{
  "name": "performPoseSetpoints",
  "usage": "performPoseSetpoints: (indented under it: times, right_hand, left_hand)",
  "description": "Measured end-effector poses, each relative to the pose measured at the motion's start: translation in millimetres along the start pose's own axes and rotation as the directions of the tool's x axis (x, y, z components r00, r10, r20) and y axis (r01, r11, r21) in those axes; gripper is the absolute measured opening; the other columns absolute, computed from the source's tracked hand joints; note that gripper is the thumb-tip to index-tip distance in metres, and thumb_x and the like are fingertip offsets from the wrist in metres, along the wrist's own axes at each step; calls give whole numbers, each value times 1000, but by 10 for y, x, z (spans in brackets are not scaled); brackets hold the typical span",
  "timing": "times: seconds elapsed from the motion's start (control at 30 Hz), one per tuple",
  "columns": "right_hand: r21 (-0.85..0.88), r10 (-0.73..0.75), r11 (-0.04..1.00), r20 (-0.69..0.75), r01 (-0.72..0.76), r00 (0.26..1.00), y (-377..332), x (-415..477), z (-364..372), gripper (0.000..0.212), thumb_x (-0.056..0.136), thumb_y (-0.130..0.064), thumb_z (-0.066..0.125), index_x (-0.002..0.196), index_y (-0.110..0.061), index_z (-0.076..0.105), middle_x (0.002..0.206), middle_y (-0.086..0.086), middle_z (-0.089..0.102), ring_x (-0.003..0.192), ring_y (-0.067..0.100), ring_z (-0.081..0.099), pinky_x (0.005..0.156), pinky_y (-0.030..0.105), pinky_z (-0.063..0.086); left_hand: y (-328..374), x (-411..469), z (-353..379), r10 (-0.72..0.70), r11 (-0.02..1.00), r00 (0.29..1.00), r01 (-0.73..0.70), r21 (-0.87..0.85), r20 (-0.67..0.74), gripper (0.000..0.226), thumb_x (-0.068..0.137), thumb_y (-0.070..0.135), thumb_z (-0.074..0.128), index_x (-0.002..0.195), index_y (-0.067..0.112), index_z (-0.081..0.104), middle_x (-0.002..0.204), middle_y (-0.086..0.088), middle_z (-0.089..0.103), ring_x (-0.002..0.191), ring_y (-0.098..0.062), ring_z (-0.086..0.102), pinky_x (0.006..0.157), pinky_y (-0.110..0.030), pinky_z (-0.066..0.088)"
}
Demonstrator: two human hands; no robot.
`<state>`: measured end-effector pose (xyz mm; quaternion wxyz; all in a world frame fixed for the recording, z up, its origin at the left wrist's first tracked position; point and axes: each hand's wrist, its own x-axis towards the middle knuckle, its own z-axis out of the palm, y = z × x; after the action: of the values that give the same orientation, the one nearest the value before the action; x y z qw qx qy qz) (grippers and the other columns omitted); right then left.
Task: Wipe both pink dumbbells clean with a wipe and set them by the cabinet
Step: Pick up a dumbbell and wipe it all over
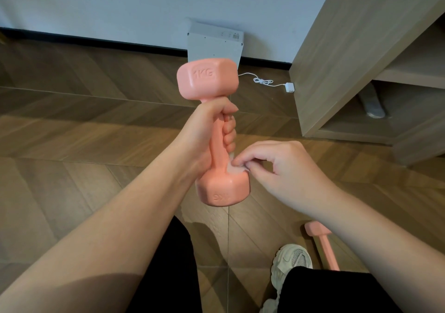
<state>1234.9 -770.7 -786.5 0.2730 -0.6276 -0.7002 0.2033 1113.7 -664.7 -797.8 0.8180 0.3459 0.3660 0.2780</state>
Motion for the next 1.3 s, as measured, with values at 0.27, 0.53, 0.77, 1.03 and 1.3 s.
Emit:
performPoseSetpoints:
  times: [0.27, 0.53, 0.77, 1.03, 1.3]
  right_hand:
    - [257, 250, 921, 193, -294, 949, 7, 35, -21, 33, 93, -2, 47, 100, -22, 73, 99, -17, 70, 95, -7, 60, 83, 6, 41]
    - [381, 110, 918, 10, -105, 994, -59, -75, -85, 28, 82, 11, 55, 88, -9, 74, 89, 0, 73, 90, 15, 67, 84, 33, 54]
    - [342, 148, 905, 304, -253, 941, 83, -47, -60, 52, 80, 5, 56, 124, -23, 57, 120, -7, 62, 111, 11, 59, 100, 32, 46]
    - [225, 106, 967, 59, -117, 993, 56, -25, 47, 64, 59, -18, 91, 115, -22, 60, 109, -20, 60, 101, 0, 57, 84, 12, 44]
    - [-30, -88, 996, 24, 89, 996, -5, -37, 97, 59, 62, -22, 89, 113, -18, 59, 117, -10, 57, 109, 1, 52, 92, 18, 42]
  left_hand:
    - [46, -23, -7, 27, 992, 995, -15, -122, 97, 27, 87, 17, 44, 60, 17, 38, 47, 3, 29, 40, -12, 25, 40, -21, 24]
    - [66, -13, -25, 92, 994, 996, -92, -53, -4, 30, 90, 14, 45, 62, 17, 35, 46, 2, 29, 41, -13, 26, 41, -23, 25]
    - [81, -23, -55, 96, 983, 991, -79, -167, 96, 27, 86, 16, 41, 60, 17, 37, 47, 4, 27, 39, -12, 25, 39, -21, 23]
    - [106, 14, -106, 127, 959, 989, -101, -264, 82, 20, 89, 23, 49, 70, 15, 46, 54, 1, 38, 44, -13, 37, 45, -23, 37]
    - [-16, 73, -138, -72, 976, 967, 18, -217, -244, 24, 84, 26, 71, 75, 15, 51, 58, 1, 45, 47, -12, 44, 47, -21, 41]
